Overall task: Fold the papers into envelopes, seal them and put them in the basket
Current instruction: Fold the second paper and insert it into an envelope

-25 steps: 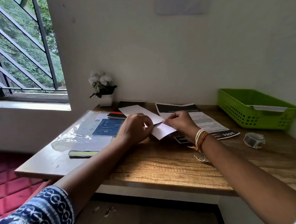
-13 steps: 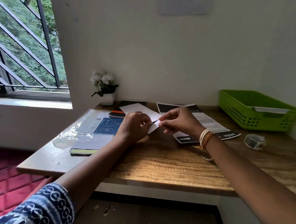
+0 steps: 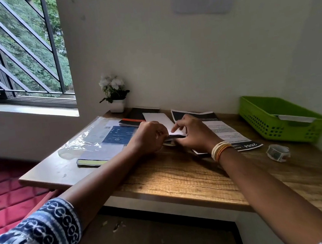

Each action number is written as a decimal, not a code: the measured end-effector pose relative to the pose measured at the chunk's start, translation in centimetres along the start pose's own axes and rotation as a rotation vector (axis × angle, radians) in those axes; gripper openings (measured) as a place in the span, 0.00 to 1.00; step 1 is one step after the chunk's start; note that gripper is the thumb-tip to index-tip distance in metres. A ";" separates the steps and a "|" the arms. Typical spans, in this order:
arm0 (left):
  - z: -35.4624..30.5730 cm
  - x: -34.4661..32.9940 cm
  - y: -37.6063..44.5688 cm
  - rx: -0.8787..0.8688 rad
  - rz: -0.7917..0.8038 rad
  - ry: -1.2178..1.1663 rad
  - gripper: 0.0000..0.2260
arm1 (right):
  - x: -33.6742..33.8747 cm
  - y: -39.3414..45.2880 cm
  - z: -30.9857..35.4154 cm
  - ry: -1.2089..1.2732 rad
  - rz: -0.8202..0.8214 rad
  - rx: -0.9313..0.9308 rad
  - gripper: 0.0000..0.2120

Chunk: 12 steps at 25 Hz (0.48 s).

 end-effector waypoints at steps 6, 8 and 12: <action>0.0 -0.4 0.0 0.034 0.046 -0.036 0.04 | -0.5 0.3 -0.5 -0.097 -0.059 -0.022 0.09; 0.0 -0.6 -0.1 0.046 0.069 -0.056 0.04 | -0.8 0.4 -0.7 -0.108 -0.064 -0.038 0.08; 0.3 -0.6 -0.2 0.062 0.086 -0.056 0.05 | -1.5 0.4 -1.2 -0.062 -0.029 -0.070 0.08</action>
Point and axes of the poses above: each hand's wrist, its own y-axis towards the middle knuckle, its own x-axis out of the back of the hand, z = x × y, the point moved 8 cm from there along y, towards the middle knuckle, and after that the axes turned 9 degrees about -y, right-handed, at the moved point
